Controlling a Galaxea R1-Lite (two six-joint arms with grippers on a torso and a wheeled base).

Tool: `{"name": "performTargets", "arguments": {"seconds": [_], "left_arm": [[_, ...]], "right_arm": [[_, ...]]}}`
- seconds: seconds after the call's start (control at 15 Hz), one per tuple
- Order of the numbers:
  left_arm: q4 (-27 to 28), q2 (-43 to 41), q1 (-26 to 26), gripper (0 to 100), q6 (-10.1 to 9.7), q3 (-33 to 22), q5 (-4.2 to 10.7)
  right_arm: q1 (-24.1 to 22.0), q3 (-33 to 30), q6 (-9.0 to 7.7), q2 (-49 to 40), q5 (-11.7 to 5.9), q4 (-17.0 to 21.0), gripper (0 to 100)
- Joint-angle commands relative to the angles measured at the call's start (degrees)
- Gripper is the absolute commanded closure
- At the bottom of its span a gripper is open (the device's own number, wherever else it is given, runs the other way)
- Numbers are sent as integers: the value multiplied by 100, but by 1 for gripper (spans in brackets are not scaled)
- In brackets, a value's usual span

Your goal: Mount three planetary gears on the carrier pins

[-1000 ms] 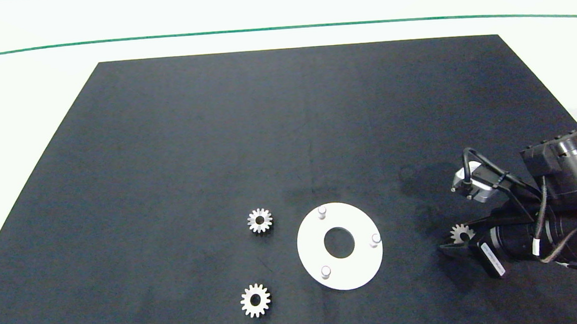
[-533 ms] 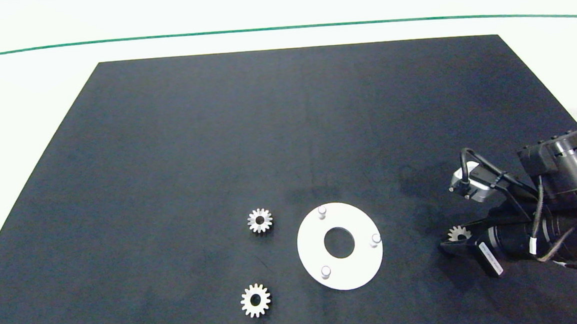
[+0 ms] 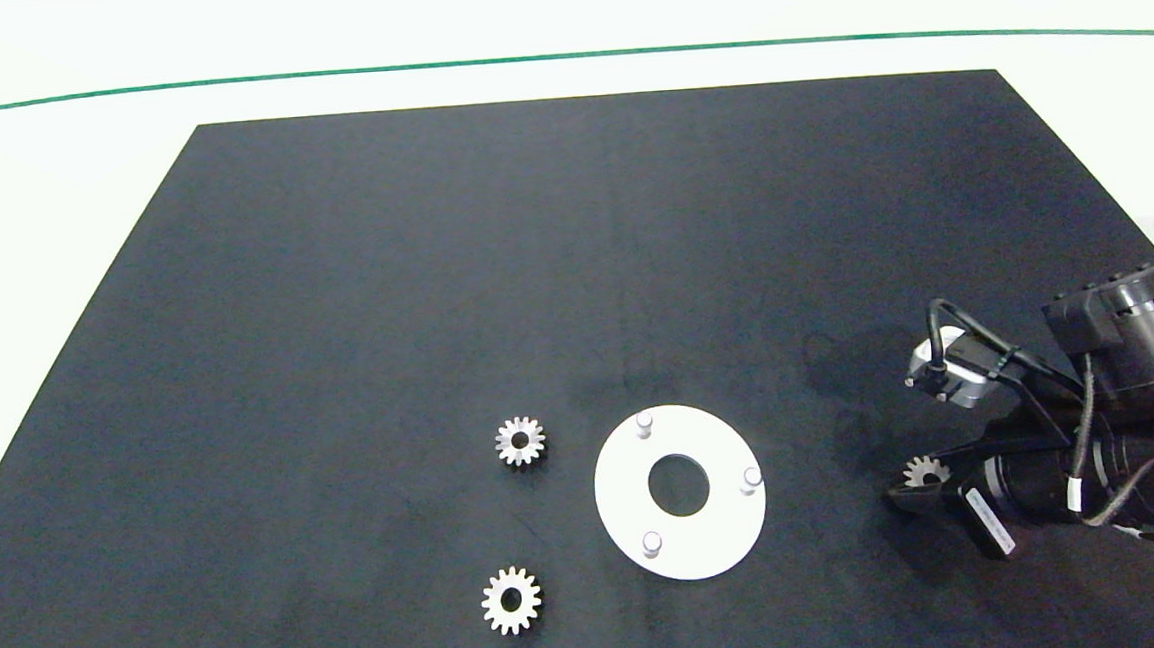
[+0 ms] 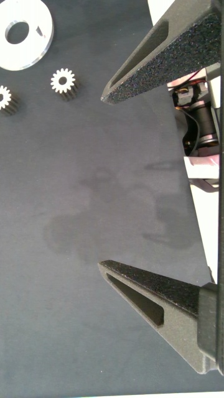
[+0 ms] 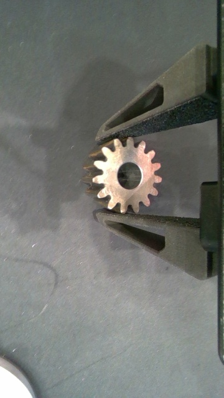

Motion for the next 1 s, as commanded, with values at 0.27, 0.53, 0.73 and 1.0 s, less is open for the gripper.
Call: {"name": "performTargets", "arguments": {"seconds": [0.27, 0.53, 0.73, 1.0], "left_arm": [[17, 75, -3, 0, 3, 0, 1], [26, 75, 6, 0, 3, -44, 1], [26, 84, 6, 0, 12, -70, 1], [26, 75, 6, 0, 12, -61, 1]], "right_arm": [[565, -1054, -12, -1067, -33, 1592, 81], [1515, -1195, -3, -1163, -710, 1653, 81], [1989, -1195, 6, -838, -1070, 1636, 81], [2077, -1450, 32, -161, -1079, 1618, 81]]}}
